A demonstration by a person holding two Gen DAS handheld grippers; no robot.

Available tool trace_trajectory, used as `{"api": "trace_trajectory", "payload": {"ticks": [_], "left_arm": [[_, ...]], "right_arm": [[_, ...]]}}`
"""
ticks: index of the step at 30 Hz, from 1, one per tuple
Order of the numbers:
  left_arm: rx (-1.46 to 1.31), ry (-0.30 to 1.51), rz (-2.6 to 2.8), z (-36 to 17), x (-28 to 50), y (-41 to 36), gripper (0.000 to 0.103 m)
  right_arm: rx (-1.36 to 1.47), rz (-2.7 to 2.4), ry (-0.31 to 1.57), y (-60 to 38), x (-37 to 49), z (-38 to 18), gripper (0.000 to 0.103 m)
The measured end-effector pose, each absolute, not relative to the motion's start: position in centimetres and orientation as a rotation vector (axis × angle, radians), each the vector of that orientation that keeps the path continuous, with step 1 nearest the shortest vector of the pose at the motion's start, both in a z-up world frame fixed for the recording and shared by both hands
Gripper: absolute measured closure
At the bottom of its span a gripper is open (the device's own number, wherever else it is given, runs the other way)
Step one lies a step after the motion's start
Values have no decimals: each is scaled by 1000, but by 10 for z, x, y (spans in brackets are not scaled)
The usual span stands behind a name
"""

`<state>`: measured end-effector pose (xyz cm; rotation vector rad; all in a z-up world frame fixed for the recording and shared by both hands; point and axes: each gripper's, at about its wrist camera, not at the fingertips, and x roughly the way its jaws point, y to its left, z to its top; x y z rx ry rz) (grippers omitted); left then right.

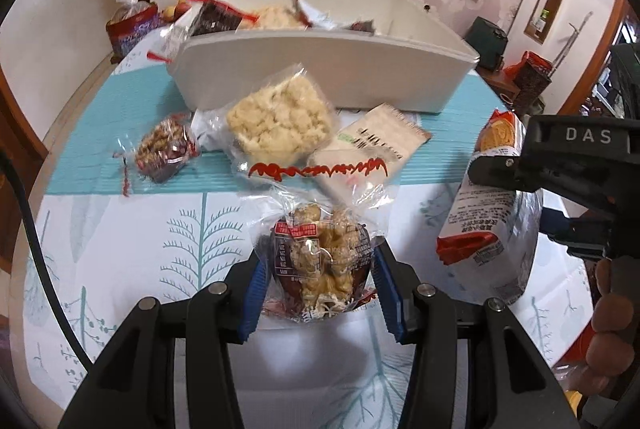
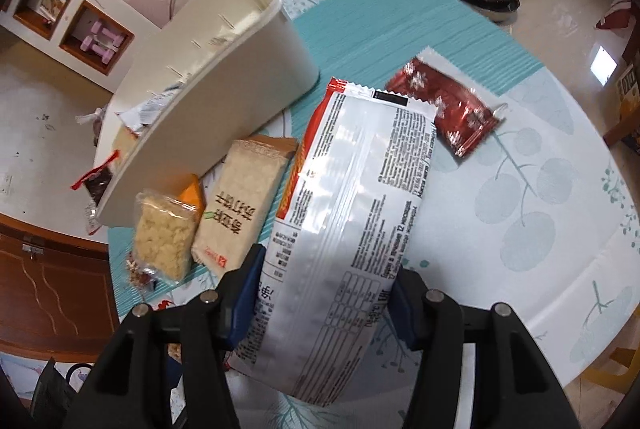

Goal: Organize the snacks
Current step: 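Carry both bags over the white bin and open both grippers to drop them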

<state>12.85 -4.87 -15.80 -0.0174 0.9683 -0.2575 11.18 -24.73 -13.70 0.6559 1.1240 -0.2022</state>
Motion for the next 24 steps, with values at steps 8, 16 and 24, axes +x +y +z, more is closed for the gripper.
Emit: {"api": "trace_trajectory", "payload": {"ticks": [8,16,24], "left_arm": [[-25,862,-243,-109,125,-36,55],[-54,757,-260,-59,144,-17,55],[-64,695,-272,-32,178,-9,55]], "right_arm": [[594,-195,1021,-249,104,-102,47],[467,-190,886,-243,107,-62,47],[345,-182,785,-238,128,-41,47]]}}
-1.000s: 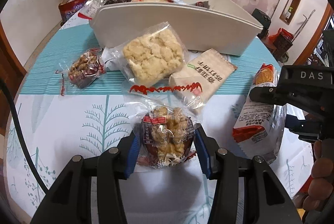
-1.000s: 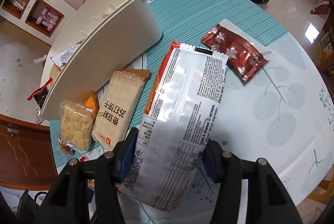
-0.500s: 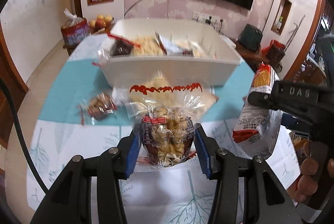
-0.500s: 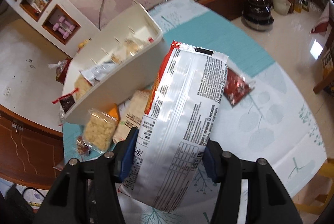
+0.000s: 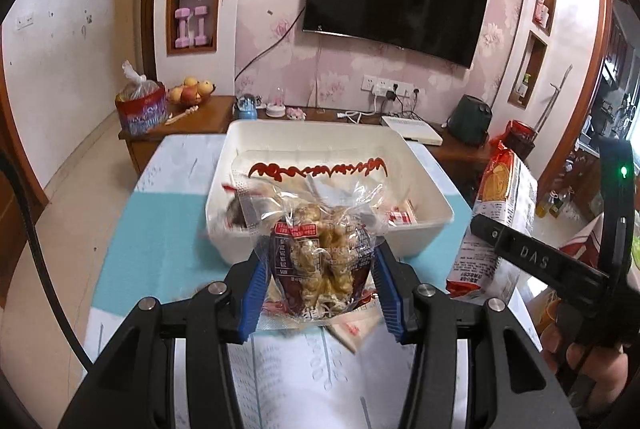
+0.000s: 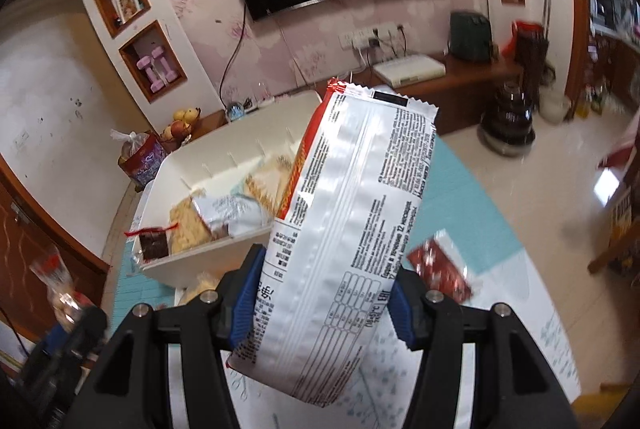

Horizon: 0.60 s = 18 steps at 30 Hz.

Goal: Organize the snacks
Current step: 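Carry both bags over the white bin and open both grippers to drop them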

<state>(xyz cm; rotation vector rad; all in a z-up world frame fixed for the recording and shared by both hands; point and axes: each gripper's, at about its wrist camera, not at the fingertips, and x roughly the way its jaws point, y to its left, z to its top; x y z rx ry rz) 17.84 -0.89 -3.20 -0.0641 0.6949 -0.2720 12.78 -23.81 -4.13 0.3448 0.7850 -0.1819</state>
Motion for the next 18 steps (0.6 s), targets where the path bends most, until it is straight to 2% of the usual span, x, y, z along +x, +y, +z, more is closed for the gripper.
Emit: {"api": "trace_trajectory", "payload": {"ticks": [18], "left_arm": [[-61,595,-225,-34,288,4,55]], "right_arm": [[-55,-171,591,-200,200,-40,47]]}}
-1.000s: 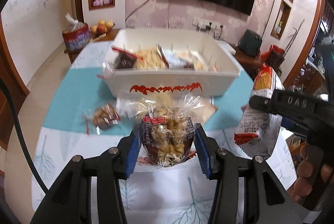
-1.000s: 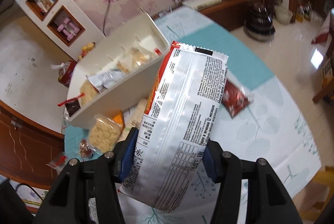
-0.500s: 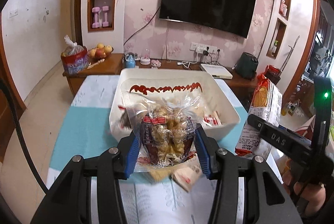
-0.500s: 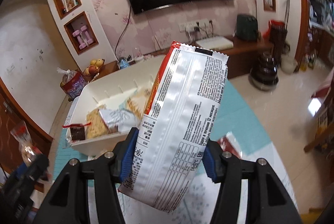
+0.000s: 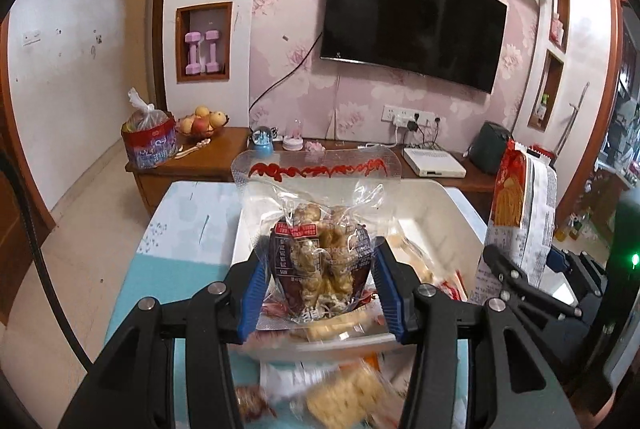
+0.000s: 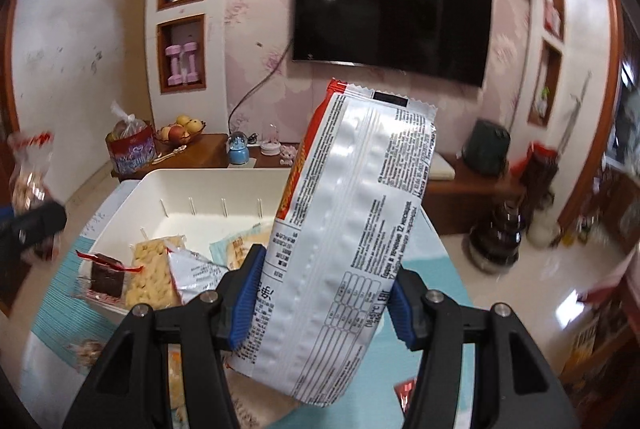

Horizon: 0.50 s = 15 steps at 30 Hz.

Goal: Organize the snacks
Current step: 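Carry both bags over the white bin and open both grippers to drop them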

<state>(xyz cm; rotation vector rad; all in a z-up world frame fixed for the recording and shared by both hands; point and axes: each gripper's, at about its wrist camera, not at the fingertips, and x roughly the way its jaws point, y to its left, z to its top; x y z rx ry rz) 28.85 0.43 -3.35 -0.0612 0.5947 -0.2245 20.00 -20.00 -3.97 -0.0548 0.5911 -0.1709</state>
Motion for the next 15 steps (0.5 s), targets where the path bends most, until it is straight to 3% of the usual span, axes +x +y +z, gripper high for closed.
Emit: {"api": "trace_trajectory", "payload": {"ticks": [6,12,15], "left_arm": [[-59,583,-232,-51,318,10,54],[-46,717,-217,-79,350,5,51],[-44,742,-201,-87,354,3,30]], "right_arm": [[-176,-140,563,-182,222,-55,47],[-312,-130,496,-162,224,-69,47],[-339,-123,471,-156,221,-70,47]]}}
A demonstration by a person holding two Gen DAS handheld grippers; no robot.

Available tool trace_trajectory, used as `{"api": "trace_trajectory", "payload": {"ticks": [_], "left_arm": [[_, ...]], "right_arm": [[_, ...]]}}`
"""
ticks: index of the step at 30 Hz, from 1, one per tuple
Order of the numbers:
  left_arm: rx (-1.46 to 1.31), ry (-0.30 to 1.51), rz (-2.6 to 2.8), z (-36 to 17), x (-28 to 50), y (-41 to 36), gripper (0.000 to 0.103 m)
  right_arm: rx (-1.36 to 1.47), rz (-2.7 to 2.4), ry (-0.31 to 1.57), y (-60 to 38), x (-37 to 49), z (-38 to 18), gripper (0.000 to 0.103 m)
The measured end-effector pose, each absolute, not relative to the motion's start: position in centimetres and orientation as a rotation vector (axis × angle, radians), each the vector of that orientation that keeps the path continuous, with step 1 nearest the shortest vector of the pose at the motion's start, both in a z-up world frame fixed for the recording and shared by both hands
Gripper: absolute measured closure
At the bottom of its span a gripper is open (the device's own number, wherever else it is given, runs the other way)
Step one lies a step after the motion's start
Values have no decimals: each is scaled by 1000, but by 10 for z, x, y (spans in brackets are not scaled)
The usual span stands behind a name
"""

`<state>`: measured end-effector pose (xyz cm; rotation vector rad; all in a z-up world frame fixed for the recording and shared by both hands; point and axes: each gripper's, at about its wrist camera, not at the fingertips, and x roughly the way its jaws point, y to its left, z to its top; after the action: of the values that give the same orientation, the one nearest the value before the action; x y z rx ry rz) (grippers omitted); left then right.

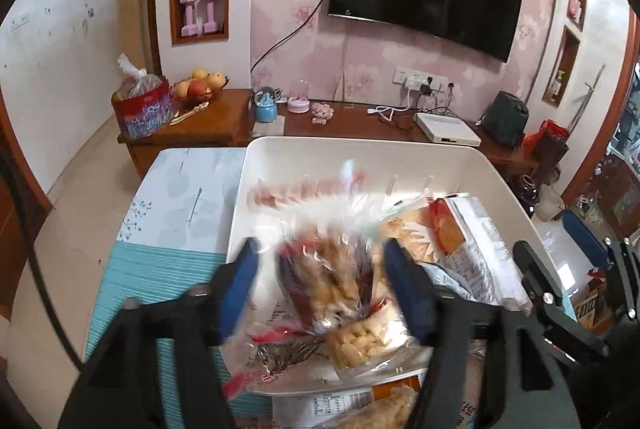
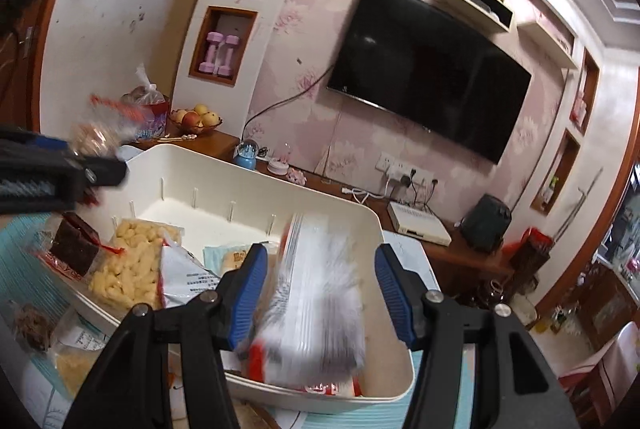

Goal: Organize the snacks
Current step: 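Carry both bags over the white bin and open both grippers to drop them, then move the left gripper to the rice-cake bag while the right approaches the red foil packet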

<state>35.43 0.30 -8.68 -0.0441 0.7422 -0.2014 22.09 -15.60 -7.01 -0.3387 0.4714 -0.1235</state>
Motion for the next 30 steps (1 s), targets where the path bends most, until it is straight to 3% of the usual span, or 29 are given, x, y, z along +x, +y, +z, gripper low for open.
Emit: {"api": "trace_trajectory", "payload": {"ticks": [5,30], "left_arm": [[-43,741,-186,-87,350,6,21],[-4,743,-179,-47,250,18,17]], "right_arm": [[-352,-150,491,-154,219,-71,46],[-197,-179,503,-185,151,-31,43]]}}
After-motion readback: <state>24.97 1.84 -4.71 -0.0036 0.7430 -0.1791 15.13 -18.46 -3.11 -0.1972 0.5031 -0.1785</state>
